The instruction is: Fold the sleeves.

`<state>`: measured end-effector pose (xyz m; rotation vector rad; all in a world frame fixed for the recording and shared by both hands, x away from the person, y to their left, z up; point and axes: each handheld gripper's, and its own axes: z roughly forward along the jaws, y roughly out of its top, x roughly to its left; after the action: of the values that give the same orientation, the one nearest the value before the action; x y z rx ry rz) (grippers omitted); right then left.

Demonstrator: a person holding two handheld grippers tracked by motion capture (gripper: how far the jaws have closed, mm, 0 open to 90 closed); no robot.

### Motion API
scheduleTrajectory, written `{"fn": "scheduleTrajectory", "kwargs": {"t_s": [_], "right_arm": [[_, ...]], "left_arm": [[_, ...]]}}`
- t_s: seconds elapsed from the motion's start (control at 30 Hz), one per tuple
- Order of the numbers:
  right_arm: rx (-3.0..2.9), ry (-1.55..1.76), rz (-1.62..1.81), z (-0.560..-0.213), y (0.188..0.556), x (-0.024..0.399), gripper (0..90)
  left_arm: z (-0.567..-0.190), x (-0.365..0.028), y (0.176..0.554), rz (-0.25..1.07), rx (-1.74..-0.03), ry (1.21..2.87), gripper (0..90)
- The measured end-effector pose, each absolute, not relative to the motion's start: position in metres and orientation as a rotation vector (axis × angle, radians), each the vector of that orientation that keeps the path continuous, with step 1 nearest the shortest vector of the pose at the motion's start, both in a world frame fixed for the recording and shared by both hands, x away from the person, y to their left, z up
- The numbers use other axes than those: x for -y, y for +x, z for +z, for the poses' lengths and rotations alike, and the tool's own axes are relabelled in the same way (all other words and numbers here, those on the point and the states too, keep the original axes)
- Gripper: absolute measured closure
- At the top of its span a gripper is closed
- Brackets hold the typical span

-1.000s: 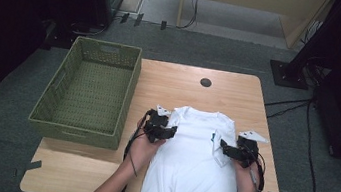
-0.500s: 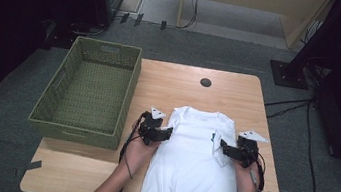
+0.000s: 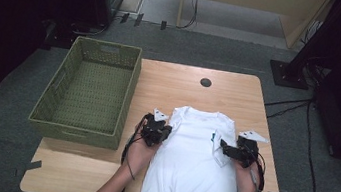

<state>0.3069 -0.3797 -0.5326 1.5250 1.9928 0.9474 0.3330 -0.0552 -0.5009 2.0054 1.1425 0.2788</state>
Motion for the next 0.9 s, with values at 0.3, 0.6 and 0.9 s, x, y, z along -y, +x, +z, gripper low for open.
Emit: {"fn": "scheduleTrajectory", "kwargs": {"t_s": [0.3, 0.6, 0.9], "right_arm": [[-1.993, 1.525, 0.947, -0.533, 0.307, 0.38, 22.6], [-1.999, 1.527, 0.955, -0.532, 0.307, 0.38, 23.3], [-2.03, 1.516, 0.955, -0.528, 0.31, 0.38, 23.6]], "left_arm": [[-0.499, 0.074, 0.33, 0.243, -1.115, 2.028, 84.6], [-0.496, 0.081, 0.331, 0.174, -1.094, 2.027, 64.8], [-0.488, 0.079, 0.346, 0.217, -1.095, 2.026, 53.1]]}}
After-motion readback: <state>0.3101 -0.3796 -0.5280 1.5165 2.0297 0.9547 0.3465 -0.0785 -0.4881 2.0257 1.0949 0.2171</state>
